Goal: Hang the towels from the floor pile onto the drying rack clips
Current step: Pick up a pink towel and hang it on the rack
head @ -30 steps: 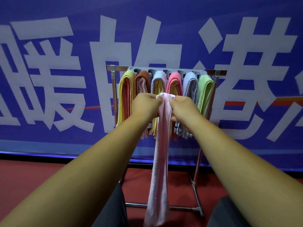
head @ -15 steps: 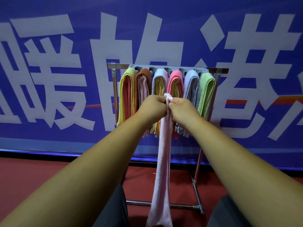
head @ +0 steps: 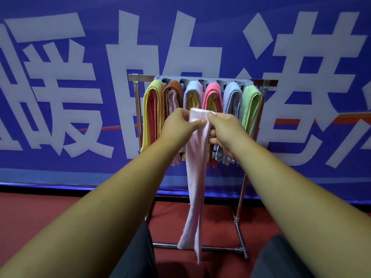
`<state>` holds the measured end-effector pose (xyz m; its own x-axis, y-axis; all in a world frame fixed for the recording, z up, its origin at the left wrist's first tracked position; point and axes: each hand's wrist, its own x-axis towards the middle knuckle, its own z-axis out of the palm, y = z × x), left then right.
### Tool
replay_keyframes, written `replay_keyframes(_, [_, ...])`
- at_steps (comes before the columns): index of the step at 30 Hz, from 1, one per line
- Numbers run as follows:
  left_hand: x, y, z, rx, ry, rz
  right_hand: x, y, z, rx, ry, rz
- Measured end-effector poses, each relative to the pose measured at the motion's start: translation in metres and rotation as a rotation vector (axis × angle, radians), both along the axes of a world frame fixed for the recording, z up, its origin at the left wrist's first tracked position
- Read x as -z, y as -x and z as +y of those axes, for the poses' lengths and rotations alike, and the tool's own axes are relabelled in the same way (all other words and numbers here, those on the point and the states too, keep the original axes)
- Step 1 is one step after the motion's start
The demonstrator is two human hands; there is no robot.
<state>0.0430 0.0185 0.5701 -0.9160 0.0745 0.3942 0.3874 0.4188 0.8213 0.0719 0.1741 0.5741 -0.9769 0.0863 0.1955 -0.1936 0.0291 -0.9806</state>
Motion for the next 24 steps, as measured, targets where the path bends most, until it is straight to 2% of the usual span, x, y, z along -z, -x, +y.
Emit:
replay_keyframes(4, [0.001, 0.001, -0.006, 0.122, -0.015, -0.057, -0.002, -0.003, 0.001, -0.037, 0.031, 0.000])
replay_keyframes(8, [0.002, 0.004, -0.011, 0.147, -0.095, -0.094, 0.000, -0.006, 0.004, -0.134, -0.075, 0.014])
replay_keyframes(16, [-0.007, -0.005, -0.019, 0.257, -0.199, -0.223, -0.004, -0.006, 0.001, -0.102, -0.010, -0.027])
replay_keyframes(19, [0.006, -0.003, -0.027, 0.289, -0.182, -0.317, -0.010, -0.006, 0.000, -0.079, 0.014, -0.037])
replay_keyframes(24, [0.053, -0.004, -0.032, 0.476, -0.195, -0.466, -0.023, -0.004, 0.002, -0.037, 0.104, -0.042])
